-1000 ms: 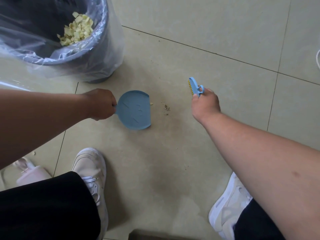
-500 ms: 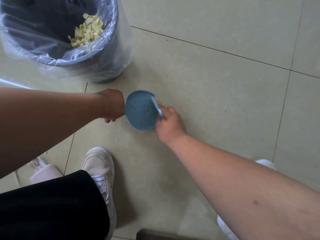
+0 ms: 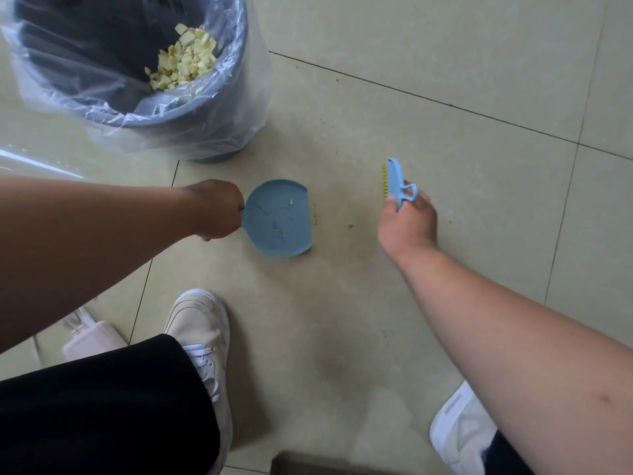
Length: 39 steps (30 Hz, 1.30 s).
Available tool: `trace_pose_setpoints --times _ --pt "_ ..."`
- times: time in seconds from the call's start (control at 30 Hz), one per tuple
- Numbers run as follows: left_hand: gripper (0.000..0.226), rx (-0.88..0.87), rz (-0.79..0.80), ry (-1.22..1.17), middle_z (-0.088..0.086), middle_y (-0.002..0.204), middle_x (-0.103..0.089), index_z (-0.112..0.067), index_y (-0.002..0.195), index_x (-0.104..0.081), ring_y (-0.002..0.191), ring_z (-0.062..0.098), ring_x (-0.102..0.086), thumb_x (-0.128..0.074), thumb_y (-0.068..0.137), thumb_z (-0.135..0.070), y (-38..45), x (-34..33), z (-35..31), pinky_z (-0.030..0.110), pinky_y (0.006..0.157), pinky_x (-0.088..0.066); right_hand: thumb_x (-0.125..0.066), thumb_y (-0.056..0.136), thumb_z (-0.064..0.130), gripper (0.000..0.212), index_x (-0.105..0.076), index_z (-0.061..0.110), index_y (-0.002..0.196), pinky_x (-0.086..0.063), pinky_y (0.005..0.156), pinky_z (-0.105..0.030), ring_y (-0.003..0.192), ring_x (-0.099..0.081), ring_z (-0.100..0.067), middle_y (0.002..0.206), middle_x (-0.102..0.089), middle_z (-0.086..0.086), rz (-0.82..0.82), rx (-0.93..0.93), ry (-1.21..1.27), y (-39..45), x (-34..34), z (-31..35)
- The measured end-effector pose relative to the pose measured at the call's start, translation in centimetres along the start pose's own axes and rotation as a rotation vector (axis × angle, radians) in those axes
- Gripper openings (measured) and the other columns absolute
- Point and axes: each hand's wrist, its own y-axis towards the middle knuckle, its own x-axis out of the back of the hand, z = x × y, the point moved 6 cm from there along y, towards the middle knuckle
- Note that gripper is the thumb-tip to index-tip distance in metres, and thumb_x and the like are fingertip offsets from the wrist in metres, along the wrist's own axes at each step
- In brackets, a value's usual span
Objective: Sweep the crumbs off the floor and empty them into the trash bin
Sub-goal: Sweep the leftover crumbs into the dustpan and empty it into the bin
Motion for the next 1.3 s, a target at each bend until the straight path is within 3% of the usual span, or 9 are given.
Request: trace_pose_setpoints --times 0.13,0.3,0.43,0.63,0.73,0.83,1.03,1.2,1.3 --pt "0.029 0.014 -0.009 0.034 0.011 0.079 -0.076 -0.008 0.083 -0.071 0.061 0.020 -0.067 -0.050 0.101 -0.017 0.0 -0.3 1.3 0.030 0.064 -0.057 -0.048 0.101 0.019 0.029 -0.063 0.011 0.123 -0.045 0.086 -0.036 0.107 -0.060 -0.039 0.121 -0.059 -0.018 0.049 -0.098 -0.082 -0.1 0.3 -2.8" --pt "0.020 -0.023 -0.027 0.052 0.008 0.103 -0.075 -0.015 0.101 -0.074 0.095 0.028 -0.073 -0.055 0.103 -0.021 -0.2 -0.1 0.9 0.033 0.078 -0.057 -0.053 0.095 0.017 0.029 -0.068 0.018 0.119 -0.052 0.082 -0.041 0.099 -0.063 -0.039 0.113 -0.062 -0.014 0.152 0.000 -0.051 -4.4 -3.1 -0.8" --pt "0.031 -0.019 0.010 0.104 0.008 0.076 -0.077 -0.010 0.081 -0.072 0.060 0.018 -0.067 -0.048 0.100 -0.017 -0.1 -0.6 0.9 0.026 0.055 -0.051 -0.054 0.091 0.013 0.030 -0.071 0.020 0.115 -0.051 0.081 -0.036 0.098 -0.063 -0.037 0.111 -0.063 -0.011 0.286 0.086 0.053 -8.0 -6.5 2.6" --pt "0.024 -0.030 0.029 0.128 0.007 0.081 -0.077 -0.012 0.089 -0.072 0.061 0.017 -0.069 -0.052 0.100 -0.015 0.2 -1.3 0.5 0.027 0.061 -0.058 -0.055 0.099 0.021 0.017 -0.071 0.018 0.100 -0.042 0.076 -0.029 0.095 -0.062 -0.030 0.096 -0.062 -0.004 0.432 0.208 0.190 -9.8 -8.1 5.3" --pt "0.017 -0.041 0.025 0.122 0.008 0.088 -0.073 -0.015 0.098 -0.072 0.070 0.021 -0.070 -0.056 0.103 -0.017 0.2 -1.2 0.1 0.027 0.058 -0.057 -0.059 0.099 0.017 0.017 -0.074 0.010 0.105 -0.049 0.083 -0.034 0.097 -0.068 -0.032 0.102 -0.073 -0.013 0.280 0.164 0.221 -7.6 -5.7 3.1" --pt "0.021 -0.019 0.048 0.160 0.002 0.062 -0.076 -0.010 0.089 -0.073 0.069 0.017 -0.073 -0.053 0.097 -0.010 1.0 -1.4 0.6 0.031 0.071 -0.060 -0.058 0.101 0.021 0.023 -0.071 0.005 0.110 -0.045 0.083 -0.033 0.099 -0.069 -0.034 0.104 -0.074 -0.018 0.089 -0.005 0.108 -4.1 -1.7 -2.5" --pt "0.018 -0.121 0.046 0.344 0.000 0.090 -0.071 -0.017 0.094 -0.074 0.078 0.020 -0.068 -0.057 0.101 -0.019 1.9 -1.1 0.0 0.031 0.067 -0.059 -0.051 0.101 0.017 0.032 -0.065 -0.006 0.118 -0.045 0.096 -0.039 0.113 -0.063 -0.042 0.120 -0.066 -0.030 -0.104 -0.322 -0.100 -1.8 6.4 -13.6" --pt "0.021 -0.178 0.043 0.470 0.001 0.090 -0.076 -0.018 0.092 -0.078 0.085 0.024 -0.072 -0.057 0.097 -0.019 3.9 -2.3 0.4 0.039 0.082 -0.063 -0.056 0.086 0.022 0.015 -0.056 0.007 0.087 -0.045 0.071 -0.039 0.081 -0.061 -0.041 0.081 -0.063 -0.017 0.113 -0.322 -0.158 -7.5 5.0 -15.1" --pt "0.022 -0.226 0.060 0.492 0.001 0.089 -0.077 -0.017 0.092 -0.077 0.085 0.023 -0.072 -0.055 0.098 -0.019 3.4 -2.7 -0.9 0.037 0.082 -0.062 -0.061 0.086 0.018 0.016 -0.057 0.006 0.097 -0.047 0.074 -0.042 0.087 -0.062 -0.042 0.093 -0.064 -0.023 0.263 -0.191 -0.191 -10.6 1.6 -13.1"
